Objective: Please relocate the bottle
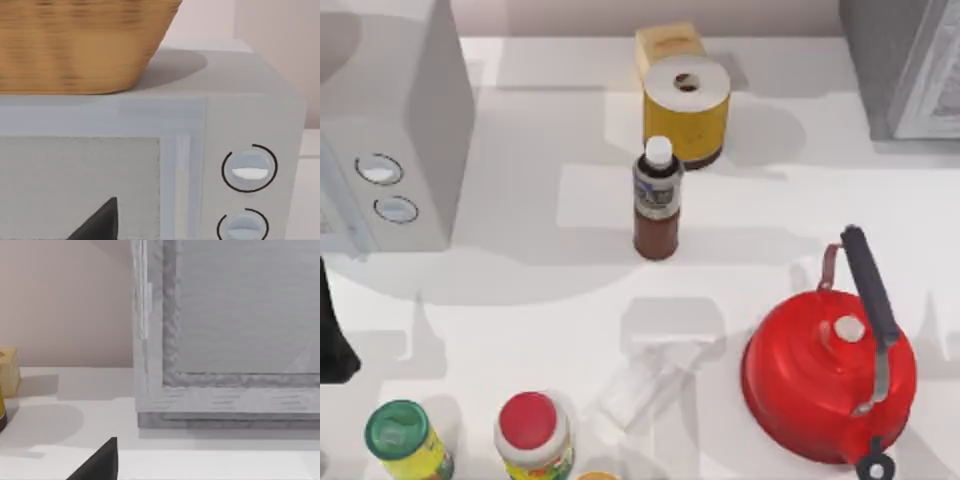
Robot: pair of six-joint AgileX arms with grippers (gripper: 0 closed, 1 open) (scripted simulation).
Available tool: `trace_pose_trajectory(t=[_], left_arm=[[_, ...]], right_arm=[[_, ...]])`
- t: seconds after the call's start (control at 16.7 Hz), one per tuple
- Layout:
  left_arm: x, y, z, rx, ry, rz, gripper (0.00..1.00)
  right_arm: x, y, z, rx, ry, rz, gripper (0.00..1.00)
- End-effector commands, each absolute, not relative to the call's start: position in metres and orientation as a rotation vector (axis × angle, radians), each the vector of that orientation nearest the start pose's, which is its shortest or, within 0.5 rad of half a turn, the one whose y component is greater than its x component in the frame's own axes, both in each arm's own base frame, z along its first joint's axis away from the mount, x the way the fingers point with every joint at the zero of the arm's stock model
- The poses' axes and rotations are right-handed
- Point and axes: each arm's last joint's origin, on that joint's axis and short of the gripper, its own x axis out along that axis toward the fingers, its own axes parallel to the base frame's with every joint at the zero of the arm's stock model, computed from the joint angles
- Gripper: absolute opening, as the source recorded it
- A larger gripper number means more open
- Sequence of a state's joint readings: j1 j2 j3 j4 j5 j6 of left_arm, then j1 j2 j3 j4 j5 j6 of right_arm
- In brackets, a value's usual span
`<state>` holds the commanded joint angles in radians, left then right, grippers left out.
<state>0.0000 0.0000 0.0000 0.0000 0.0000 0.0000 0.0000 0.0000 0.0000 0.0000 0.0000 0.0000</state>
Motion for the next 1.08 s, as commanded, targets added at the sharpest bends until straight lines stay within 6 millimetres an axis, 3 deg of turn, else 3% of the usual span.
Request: trace_pose_trajectory(t=[0.24,0.6,0.84,1.08], left_arm=[[0.106,-0.001,0.160,0.000,0.000,0.000,1.00],[0.106,-0.001,0.160,0.000,0.000,0.000,1.00],[0.106,-0.001,0.160,0.000,0.000,0.000,1.00],[0.106,-0.001,0.160,0.000,0.000,0.000,1.00]], right_arm=[[0.107,0.000,0.158,-0.010,0.034,0.015,1.00],[0.125,0.013,0.167,-0.091,0.283,0.133,1.00],[0.157,0.029,0.203,-0.143,0.377,0.219,1.00],[0.207,0.058,0.238,-0.178,0.419,0.314,1.00]])
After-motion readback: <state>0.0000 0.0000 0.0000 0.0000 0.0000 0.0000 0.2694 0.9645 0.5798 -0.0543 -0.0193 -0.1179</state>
